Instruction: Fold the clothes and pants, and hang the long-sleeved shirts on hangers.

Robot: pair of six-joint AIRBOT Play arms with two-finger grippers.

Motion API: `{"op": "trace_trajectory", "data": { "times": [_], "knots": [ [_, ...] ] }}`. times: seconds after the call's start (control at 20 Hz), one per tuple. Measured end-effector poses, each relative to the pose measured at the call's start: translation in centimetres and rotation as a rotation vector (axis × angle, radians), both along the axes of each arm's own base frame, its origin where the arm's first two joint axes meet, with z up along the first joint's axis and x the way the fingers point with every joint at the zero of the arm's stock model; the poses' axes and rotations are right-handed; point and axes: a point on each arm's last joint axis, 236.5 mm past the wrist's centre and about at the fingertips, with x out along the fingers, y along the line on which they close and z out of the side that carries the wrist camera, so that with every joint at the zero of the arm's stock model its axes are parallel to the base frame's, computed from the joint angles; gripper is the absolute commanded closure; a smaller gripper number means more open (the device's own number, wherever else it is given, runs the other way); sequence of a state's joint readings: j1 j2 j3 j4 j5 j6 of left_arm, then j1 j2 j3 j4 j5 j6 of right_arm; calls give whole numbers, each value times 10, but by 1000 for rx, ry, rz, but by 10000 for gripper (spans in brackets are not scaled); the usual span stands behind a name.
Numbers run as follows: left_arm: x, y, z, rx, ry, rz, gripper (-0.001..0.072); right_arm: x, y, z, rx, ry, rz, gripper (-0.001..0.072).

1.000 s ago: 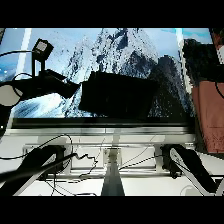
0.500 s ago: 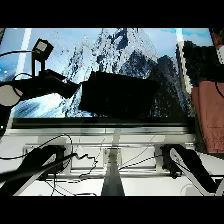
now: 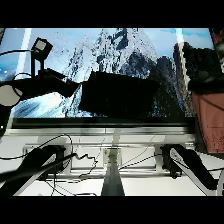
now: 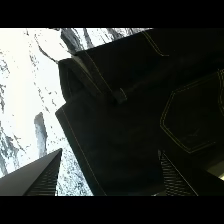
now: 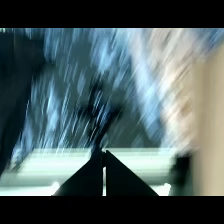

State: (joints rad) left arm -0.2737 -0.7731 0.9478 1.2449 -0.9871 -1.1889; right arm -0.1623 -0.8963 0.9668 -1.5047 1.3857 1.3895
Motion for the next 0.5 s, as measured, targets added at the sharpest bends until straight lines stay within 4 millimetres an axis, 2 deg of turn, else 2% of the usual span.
{"op": "trace_trajectory", "data": {
  "times": [0.05, 0.1, 0.15, 0.3, 0.5],
  "knots": [
    [0, 0, 0, 0, -1, 0, 16, -16, 15, -27, 62, 81, 25, 577],
    [0, 0, 0, 0, -1, 0, 16, -34, 34, -54, 144, 154, 41, 288],
    [0, 0, 0, -1, -2, 1, 16, -48, 54, -75, 227, 206, 45, 145],
    [1, 0, 0, -10, 6, 13, 16, -67, 98, -117, 431, 257, -41, 148],
    [5, 6, -8, -19, 49, 75, 18, -63, 131, -146, 621, 294, -211, 164]
  ]
}}
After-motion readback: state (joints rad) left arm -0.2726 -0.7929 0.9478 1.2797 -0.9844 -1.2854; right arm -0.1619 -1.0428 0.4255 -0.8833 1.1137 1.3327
